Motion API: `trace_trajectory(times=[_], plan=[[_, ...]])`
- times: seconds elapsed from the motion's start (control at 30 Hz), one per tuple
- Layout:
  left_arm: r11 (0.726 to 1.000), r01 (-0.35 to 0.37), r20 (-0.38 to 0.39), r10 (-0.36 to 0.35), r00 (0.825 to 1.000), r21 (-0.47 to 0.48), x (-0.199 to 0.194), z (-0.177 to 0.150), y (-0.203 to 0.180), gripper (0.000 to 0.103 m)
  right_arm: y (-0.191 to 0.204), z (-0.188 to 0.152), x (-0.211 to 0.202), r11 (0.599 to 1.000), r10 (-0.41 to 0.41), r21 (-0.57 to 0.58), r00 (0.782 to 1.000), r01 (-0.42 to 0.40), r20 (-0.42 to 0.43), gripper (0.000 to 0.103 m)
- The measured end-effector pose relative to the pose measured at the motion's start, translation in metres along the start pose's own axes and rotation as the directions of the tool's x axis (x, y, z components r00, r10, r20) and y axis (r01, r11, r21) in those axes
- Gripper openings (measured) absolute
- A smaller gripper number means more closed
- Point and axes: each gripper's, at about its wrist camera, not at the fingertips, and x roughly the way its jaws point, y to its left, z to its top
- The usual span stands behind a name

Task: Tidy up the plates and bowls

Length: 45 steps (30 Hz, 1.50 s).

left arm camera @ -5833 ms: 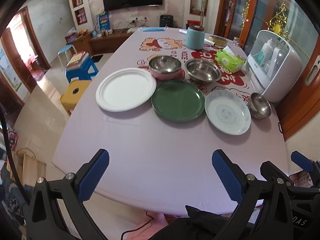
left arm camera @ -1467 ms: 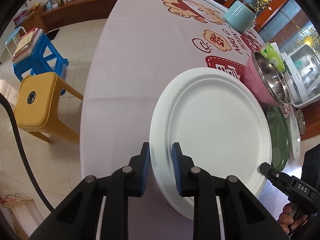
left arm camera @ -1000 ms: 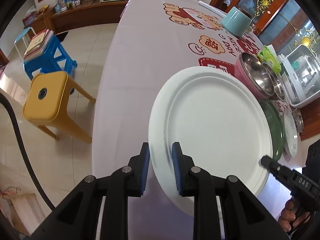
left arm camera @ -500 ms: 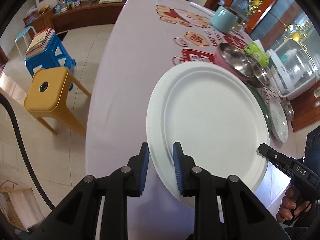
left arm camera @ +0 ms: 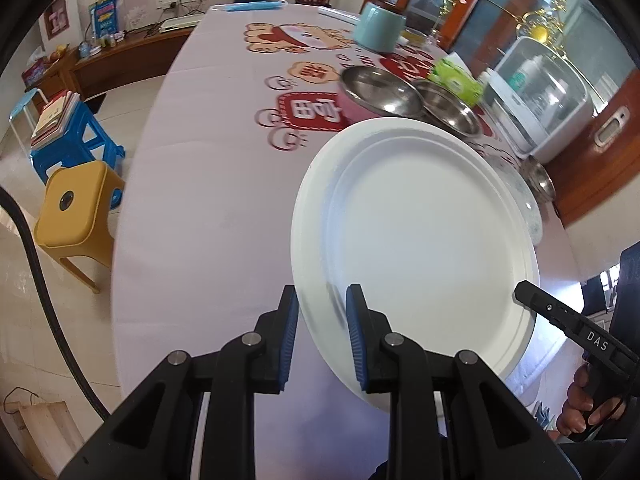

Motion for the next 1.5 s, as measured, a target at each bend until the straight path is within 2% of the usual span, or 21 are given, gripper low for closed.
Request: trace_trajectory(times=[0.33,0.57,0.77,1.1,1.5], plan=[[0.999,0.010,-0.032,-0.009,0.999,0.032,0.006,-0.034,-0.072,0.023,-0.052,-0.022,-0.048,0.994,-0.083,-0.070,0.997,0.083,0.003,0.019],[0.999,0.014,-0.056,-0.012,0.998,0.035,0.014,-0.058,-0.126,0.023,-0.099,-0.033,-0.075,0.991,-0.110,-0.078,0.994,0.108,-0.026,0.019],[1.000,0.001,-0.077,0.000,0.997,0.015,0.026,-0.073,-0.157,0.023,-0.127,-0.033,-0.083,0.990,-0.114,-0.091,0.992,0.108,-0.061,0.019],[0.998,-0.035,-0.177,0.026,0.984,-0.050,0.059,-0.093,-0.170,0.023,-0.151,-0.041,-0.071,0.984,-0.130,-0.140,0.981,0.110,-0.146,0.020],[0.997,-0.066,-0.191,0.056,0.980,-0.046,0.077,-0.093,-0.171,0.023,-0.159,-0.042,-0.050,0.978,-0.157,-0.164,0.972,0.128,-0.177,0.023]])
